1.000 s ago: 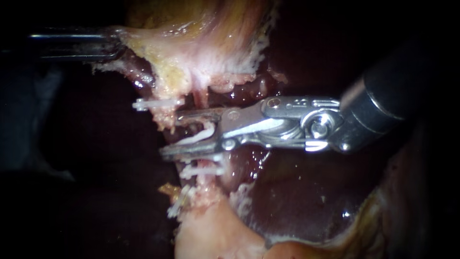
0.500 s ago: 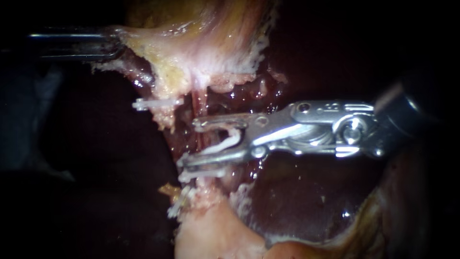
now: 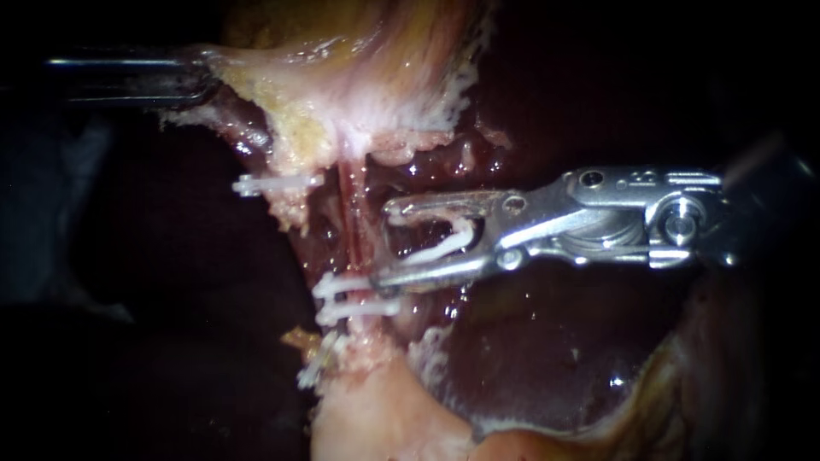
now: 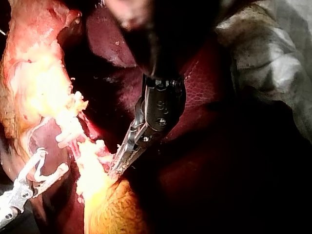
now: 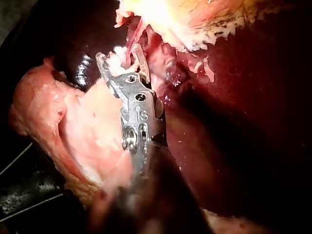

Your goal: Clipping third clip right tube

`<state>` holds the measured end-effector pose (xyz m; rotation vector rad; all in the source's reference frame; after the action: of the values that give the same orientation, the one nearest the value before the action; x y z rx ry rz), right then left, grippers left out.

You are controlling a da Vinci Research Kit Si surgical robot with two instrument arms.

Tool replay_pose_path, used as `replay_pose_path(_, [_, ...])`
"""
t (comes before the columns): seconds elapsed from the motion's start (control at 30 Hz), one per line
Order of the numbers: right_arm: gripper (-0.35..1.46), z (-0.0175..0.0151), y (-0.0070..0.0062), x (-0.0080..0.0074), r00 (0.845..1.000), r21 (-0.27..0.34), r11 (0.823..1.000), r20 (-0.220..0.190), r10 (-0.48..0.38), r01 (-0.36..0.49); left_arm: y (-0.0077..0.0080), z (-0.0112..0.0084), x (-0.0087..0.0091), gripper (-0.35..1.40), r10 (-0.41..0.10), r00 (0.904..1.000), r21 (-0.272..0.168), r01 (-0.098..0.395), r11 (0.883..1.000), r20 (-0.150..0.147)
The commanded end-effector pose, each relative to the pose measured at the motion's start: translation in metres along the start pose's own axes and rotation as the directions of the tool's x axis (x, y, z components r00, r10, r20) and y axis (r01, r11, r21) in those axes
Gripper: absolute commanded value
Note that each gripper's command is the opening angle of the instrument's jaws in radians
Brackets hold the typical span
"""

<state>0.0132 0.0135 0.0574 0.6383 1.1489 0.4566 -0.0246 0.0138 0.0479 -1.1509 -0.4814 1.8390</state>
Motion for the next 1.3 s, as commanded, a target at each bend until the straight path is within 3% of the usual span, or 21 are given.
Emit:
replay_pose_path(0.03, [0.49, 0.0001, 0.0002, -0.0002, 1.0, -0.004, 1.0, -0.001, 0.0, 0.0, 0.0, 0.0, 0.0, -0.35, 0.0, 1.0, 0.0, 0.0, 1.0, 0.0])
replay_pose_path(0.67, [0.5, 0.0038, 0.004, -0.0021, 1.0, -0.012, 1.0, -0.015, -0.007, 0.007, 0.0001, 0.0, 0.0, -0.35, 0.0, 1.0, 0.0, 0.0, 1.0, 0.0])
replay_pose_path(1.3, [0.5, 0.0097, 0.0044, -0.003, 0.996, 0.059, 0.998, -0.088, -0.006, 0.011, 0.0001, 0.0, 0.0, -0.35, 0.0, 1.0, 0.0, 0.0, 1.0, 0.0])
